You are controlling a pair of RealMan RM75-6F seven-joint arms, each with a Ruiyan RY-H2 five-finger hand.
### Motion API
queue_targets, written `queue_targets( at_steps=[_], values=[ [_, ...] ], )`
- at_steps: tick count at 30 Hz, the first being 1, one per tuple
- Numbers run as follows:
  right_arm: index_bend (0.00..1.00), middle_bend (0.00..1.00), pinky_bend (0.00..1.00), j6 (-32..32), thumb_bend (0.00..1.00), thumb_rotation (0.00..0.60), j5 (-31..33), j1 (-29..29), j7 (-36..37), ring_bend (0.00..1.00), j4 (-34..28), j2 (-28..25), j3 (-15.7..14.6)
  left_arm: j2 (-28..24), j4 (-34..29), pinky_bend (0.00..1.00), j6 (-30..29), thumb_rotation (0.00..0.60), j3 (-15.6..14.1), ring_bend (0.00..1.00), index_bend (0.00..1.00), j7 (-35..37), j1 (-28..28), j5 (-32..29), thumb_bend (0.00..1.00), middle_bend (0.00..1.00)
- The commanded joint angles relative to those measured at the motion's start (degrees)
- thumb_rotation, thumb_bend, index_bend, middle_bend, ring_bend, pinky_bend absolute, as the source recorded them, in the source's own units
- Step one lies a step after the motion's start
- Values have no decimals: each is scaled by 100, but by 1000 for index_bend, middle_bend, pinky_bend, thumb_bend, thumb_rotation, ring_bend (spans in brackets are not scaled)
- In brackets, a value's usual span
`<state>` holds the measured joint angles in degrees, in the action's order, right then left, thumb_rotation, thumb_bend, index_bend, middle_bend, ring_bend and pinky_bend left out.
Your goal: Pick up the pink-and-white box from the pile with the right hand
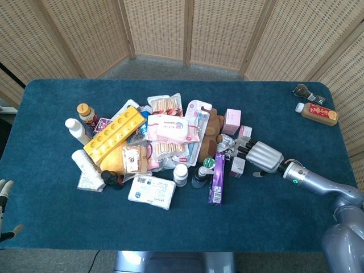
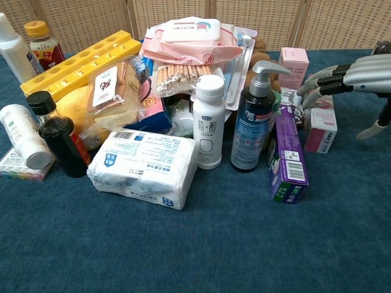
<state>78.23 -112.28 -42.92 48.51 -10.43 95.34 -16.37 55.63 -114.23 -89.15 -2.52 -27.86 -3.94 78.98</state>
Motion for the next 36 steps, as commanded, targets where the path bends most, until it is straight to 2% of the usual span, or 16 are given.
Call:
queue_targets(
  at_steps=[1,11,15,17,19,21,23,28,36],
  values=[
    [196,0,0,-43,0,600,-4,-13,-8,0,38,22,-42,10,-6,0,-14,600,-4,0,0,-6,-10,6,0,0],
    [208,0,0,-175,0,600,0,-29,-6,0,144,94,-180,-2,-64,0,-164,600,-53,0,0,-60,-111,88,0,0],
    [294,19,0,-107,0,600,3,-24,85,0,146,113,-222,-26,-94,0,-204,600,-63,0,0,-77,-135,125,0,0],
    [354,96,0,-36,13,600,23,-15,140,0,150,122,-218,-28,-101,0,-209,600,-63,0,0,-80,-139,133,0,0],
    [454,253,12,100,64,600,60,9,194,35,153,146,-194,-25,-107,0,-201,600,-66,0,0,-76,-140,138,0,0],
    [573,427,85,247,126,600,86,45,203,151,178,172,-179,-21,-102,0,-194,600,-66,0,0,-82,-138,140,0,0],
    [621,540,176,340,167,600,116,76,226,253,189,190,-161,-16,-97,0,-191,600,-63,0,0,-80,-138,137,0,0],
    [644,595,247,569,183,600,209,158,181,321,221,188,-99,-9,-65,0,-140,600,-37,0,0,-56,-106,105,0,0],
    [653,608,273,1022,197,600,361,317,53,346,131,-8,15,30,108,0,37,600,-3,0,0,130,-14,58,0,0]
  ],
)
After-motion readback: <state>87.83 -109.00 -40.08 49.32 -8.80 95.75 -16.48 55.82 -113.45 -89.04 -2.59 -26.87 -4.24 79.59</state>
